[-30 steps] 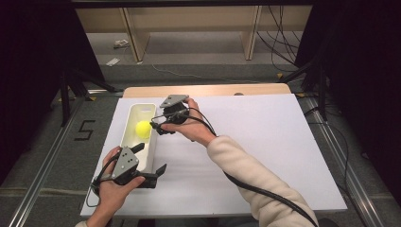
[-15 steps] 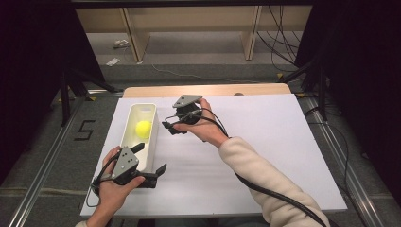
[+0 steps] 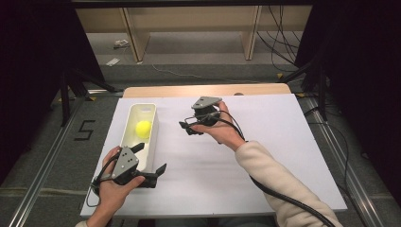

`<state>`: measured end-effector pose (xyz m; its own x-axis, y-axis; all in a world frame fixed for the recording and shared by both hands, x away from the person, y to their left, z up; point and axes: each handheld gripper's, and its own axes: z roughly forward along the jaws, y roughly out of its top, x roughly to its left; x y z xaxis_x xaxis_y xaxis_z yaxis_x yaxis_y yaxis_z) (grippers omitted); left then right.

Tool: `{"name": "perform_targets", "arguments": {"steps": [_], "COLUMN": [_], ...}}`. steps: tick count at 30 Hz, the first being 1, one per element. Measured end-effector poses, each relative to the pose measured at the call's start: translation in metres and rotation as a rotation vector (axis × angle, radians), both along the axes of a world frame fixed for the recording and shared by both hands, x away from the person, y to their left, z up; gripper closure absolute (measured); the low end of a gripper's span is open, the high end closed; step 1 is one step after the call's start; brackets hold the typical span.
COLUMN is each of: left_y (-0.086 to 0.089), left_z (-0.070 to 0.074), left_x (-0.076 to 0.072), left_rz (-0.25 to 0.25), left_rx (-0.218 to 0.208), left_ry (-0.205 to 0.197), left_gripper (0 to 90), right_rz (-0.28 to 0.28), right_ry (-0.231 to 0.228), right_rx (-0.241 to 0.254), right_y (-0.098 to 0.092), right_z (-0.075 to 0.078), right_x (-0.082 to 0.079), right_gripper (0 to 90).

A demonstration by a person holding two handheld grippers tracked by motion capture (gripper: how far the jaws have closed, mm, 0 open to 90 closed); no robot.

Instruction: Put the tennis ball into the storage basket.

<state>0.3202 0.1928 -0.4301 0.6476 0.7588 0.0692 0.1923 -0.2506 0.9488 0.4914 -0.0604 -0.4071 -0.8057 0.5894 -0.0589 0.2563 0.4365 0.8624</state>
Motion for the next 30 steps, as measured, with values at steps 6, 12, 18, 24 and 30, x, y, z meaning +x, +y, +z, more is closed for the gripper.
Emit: {"name": "perform_targets", "arguments": {"steps": [6, 12, 18, 24, 30], "left_y": [-0.001, 0.000, 0.000, 0.000, 0.000], "left_z": [0.000, 0.000, -0.001, 0.000, 0.000], "left_x": [0.000, 0.000, 0.001, 0.001, 0.001], "left_rz": [0.001, 0.004, 0.006, 0.007, 0.008], "left_rx": [0.000, 0.000, -0.002, 0.001, 0.003], "left_ry": [0.001, 0.002, 0.004, 0.003, 0.003], "left_gripper": [0.0, 0.0, 0.0, 0.0, 0.0], "right_rz": [-0.025, -0.058, -0.094, -0.131, -0.162], "right_ry": [-0.004, -0.001, 0.002, 0.014, 0.013], "right_rx": [0.007, 0.021, 0.032, 0.042, 0.044], "right_y": [-0.021, -0.042, -0.066, -0.090, -0.113], "right_z": [-0.002, -0.003, -0.004, -0.006, -0.006], "right_x": [-0.004, -0.006, -0.008, -0.013, -0.021], "right_gripper": [18.9, 18.9, 18.9, 18.9, 18.9]}}
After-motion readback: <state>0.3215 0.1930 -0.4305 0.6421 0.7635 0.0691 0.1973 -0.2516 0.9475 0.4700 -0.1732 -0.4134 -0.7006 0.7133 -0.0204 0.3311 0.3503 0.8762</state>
